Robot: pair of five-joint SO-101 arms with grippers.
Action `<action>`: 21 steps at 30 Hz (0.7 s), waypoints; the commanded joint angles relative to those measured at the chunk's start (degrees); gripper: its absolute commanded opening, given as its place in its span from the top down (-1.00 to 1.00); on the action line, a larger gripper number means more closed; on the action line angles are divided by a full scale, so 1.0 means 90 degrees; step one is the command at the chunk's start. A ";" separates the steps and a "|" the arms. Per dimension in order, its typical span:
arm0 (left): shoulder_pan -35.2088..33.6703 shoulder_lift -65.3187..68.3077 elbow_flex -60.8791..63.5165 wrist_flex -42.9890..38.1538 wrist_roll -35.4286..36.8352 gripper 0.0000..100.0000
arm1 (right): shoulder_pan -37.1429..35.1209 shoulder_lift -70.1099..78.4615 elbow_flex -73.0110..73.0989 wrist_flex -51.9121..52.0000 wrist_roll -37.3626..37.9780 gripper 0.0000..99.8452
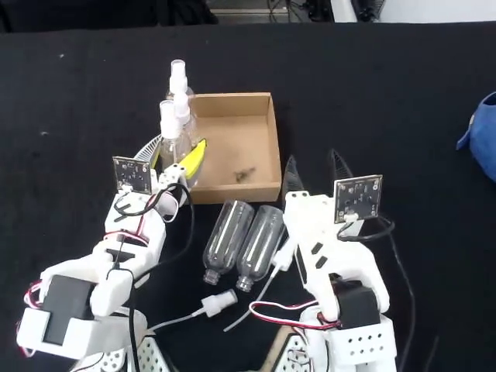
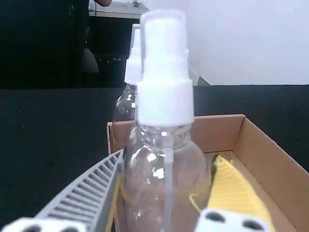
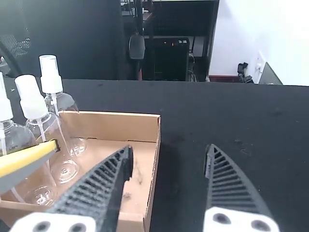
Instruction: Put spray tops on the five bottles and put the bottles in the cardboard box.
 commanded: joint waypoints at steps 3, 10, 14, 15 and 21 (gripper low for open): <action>0.0044 0.0010 -0.0171 0.0029 -0.0020 0.64 | 0.0137 -0.0034 -0.0044 -0.0186 0.0039 0.56; 0.0005 0.0010 -0.0063 0.0000 -0.0029 0.63 | 0.0137 -0.0034 -0.0044 -0.0186 0.0039 0.56; 0.0044 -0.0059 -0.0063 -0.0010 -0.0039 0.63 | 0.0137 -0.0034 -0.0044 -0.0186 0.0039 0.56; 0.0054 -0.0068 -0.0063 -0.0010 -0.0068 0.63 | 0.0137 -0.0034 -0.0044 -0.0186 0.0039 0.56; 0.0015 -0.0068 -0.0063 0.0000 -0.0078 0.63 | 0.0137 -0.0034 -0.0044 -0.0186 0.0039 0.56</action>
